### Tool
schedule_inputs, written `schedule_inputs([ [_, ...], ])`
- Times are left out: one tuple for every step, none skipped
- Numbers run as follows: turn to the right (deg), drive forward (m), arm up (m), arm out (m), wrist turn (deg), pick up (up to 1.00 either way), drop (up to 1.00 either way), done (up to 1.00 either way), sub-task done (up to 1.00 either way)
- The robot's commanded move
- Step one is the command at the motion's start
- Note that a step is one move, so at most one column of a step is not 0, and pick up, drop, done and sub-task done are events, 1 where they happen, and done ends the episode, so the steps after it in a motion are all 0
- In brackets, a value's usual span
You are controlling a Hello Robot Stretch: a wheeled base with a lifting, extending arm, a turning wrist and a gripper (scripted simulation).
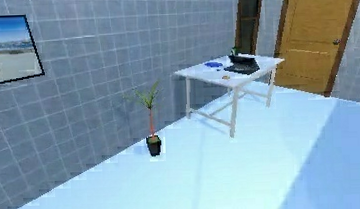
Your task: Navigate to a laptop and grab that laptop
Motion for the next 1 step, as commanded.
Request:
schedule_inputs([
  [0.0,0.45,0.0,0.0,0.0,0.0,0.0,0.0,0.0],
])
